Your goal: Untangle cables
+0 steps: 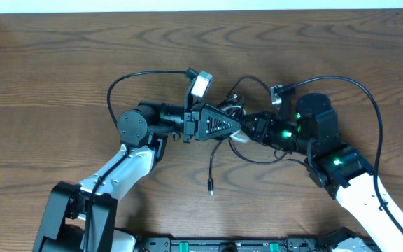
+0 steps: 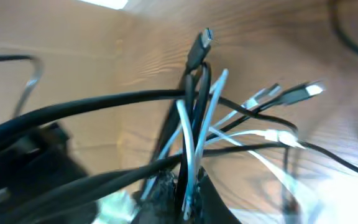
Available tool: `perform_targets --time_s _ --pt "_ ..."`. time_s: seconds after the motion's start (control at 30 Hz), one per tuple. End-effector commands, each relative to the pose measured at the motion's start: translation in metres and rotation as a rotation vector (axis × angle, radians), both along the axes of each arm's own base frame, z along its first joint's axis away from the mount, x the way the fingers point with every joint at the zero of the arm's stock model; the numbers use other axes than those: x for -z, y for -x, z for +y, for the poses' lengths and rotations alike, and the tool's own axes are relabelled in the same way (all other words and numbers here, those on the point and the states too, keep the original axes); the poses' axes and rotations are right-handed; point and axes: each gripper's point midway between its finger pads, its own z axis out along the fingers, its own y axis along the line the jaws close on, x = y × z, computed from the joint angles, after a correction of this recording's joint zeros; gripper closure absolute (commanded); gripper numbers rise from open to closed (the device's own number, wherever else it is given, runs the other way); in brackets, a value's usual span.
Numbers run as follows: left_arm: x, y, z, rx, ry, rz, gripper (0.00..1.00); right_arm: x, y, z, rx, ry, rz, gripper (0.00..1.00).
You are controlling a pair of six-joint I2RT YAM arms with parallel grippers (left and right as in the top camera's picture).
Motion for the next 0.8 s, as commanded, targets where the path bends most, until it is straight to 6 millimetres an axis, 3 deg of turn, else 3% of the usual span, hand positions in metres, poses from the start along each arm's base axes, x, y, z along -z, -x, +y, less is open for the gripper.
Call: perform_targets --time_s 0.0,0.23,0.43,0.6,0.77 --pt "-0.019 0.0 0.001 -0.028 0.048 -0.082 0.92 0.041 -0.011 -0.031 0.116 0.218 0.01 0.99" --pt "-0.019 -0.009 0.01 -0.064 0.046 -0.082 0.93 0.095 0.004 -0.119 0.388 0.593 0.189 0.99" --pt "-0.019 -0.032 0.034 -0.162 0.042 -0.082 0.92 0.114 0.037 -0.198 0.667 0.808 0.396 0.99" --pt "-0.02 -0.064 0.078 -0.311 0.036 -0.029 0.92 0.117 0.042 -0.23 0.776 0.795 0.481 0.99" --pt "-0.02 -0.084 0.116 -0.429 0.042 0.044 0.92 0.118 0.043 -0.238 0.808 0.767 0.511 0.99"
